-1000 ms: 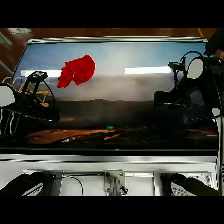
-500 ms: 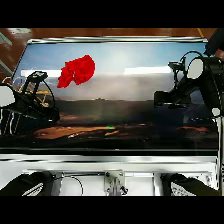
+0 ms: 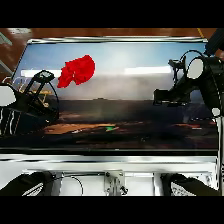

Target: Fold the shirts.

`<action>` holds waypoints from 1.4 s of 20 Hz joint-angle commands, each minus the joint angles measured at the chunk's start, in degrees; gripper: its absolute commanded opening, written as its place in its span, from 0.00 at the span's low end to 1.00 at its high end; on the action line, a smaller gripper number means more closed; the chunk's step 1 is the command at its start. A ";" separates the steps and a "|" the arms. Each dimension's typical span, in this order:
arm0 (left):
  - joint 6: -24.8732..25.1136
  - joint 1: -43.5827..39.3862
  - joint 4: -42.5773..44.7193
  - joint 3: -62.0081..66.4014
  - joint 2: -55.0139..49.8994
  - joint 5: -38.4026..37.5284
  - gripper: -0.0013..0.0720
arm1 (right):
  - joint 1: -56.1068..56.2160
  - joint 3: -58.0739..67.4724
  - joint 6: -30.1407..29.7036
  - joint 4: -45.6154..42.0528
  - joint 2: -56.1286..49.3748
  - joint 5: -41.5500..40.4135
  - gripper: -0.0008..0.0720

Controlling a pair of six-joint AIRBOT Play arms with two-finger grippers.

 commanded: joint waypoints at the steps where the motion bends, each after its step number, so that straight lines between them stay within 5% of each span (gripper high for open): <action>1: 5.16 0.02 -0.17 -0.48 -0.35 4.68 0.92 | 0.00 0.04 -0.13 0.00 -0.04 -2.40 0.96; 6: -13.49 0.02 -12.63 -0.52 -2.40 9.16 0.92 | 0.00 0.04 -0.11 -0.02 -0.04 -6.71 0.96; 13: -21.68 3.85 -14.82 2.14 -12.39 36.13 0.91 | 0.00 0.04 -1.62 -5.68 -0.07 -10.05 0.96; 22: -15.10 15.26 -21.14 36.81 -50.31 39.06 0.95 | 0.04 0.04 -1.53 -4.26 -0.07 -11.65 0.96; 28: -12.55 15.41 -21.64 43.98 -61.55 43.50 0.94 | 0.04 0.04 -0.83 -2.25 -0.07 -11.63 0.96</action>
